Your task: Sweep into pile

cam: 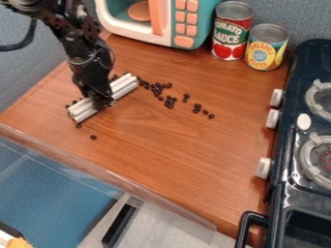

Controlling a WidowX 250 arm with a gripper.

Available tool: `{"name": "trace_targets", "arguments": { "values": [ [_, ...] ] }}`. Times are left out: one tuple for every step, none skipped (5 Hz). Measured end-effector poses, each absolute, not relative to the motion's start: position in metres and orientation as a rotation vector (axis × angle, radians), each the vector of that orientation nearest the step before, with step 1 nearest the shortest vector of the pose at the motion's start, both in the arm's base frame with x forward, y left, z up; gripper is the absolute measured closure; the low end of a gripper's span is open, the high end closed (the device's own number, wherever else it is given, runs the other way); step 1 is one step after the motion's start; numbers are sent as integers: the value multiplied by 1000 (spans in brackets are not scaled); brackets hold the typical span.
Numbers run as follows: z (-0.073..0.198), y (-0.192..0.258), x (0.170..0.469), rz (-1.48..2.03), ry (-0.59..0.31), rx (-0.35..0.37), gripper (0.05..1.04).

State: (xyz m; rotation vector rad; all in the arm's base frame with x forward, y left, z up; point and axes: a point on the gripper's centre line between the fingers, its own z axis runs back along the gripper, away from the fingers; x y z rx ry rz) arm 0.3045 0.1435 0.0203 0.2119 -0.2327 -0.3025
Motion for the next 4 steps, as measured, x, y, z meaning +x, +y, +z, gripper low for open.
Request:
{"name": "trace_targets", "arguments": {
  "values": [
    [20,144,301,-299,-219,207,727],
    [38,125,297,-271,-221,150,727],
    [66,88,302,-283,-253,76,727],
    [85,64,300,-293,-275,31,727]
  ]
}}
